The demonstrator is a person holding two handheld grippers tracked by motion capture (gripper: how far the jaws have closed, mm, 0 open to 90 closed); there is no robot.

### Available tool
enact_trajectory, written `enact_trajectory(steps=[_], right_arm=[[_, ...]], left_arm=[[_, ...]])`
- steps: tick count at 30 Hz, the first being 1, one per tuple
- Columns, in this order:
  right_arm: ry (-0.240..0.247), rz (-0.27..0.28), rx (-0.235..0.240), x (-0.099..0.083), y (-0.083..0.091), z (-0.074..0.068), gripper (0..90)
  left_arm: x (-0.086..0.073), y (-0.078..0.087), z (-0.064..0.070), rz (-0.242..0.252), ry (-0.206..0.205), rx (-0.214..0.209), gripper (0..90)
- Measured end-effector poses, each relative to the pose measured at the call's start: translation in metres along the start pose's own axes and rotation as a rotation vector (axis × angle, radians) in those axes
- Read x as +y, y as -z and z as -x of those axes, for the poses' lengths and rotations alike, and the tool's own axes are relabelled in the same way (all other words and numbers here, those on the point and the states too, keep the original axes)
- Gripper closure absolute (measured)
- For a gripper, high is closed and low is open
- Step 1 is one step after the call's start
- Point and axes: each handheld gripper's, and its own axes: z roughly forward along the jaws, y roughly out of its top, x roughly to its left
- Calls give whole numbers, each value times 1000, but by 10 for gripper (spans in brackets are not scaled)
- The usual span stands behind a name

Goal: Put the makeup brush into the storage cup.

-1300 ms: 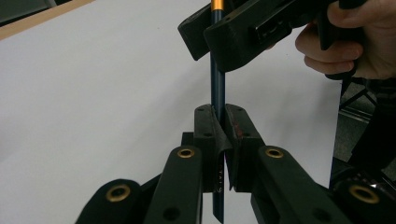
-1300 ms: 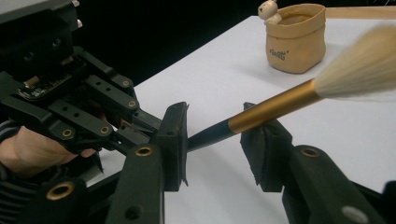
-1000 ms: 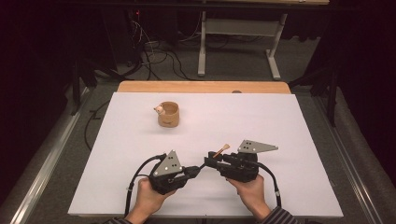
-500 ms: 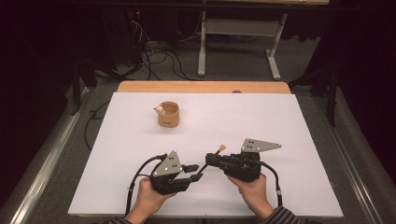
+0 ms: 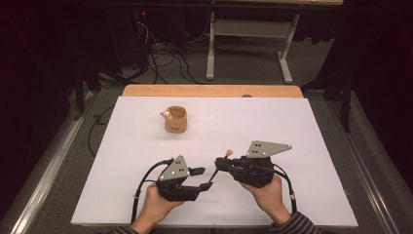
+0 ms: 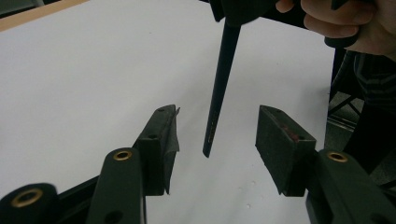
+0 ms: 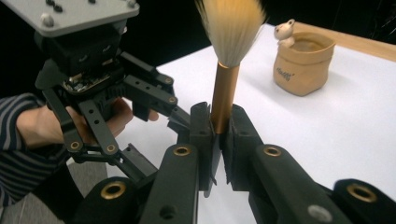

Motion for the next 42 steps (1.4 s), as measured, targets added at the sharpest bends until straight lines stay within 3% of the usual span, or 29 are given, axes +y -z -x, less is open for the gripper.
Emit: enact_trajectory(steps=[6, 13, 34, 42], right_arm=[[31, -60, 11, 3, -10, -5, 857], [36, -79, 30, 7, -15, -9, 857], [52, -95, 77, 7, -24, -14, 856], [35, -91, 89, 7, -24, -13, 847]], left_arm=[[2, -4, 3, -13, -14, 0, 529], [4, -6, 3, -16, -7, -1, 560], [6, -7, 4, -15, -4, -13, 814], [7, -6, 5, -17, -6, -10, 834]])
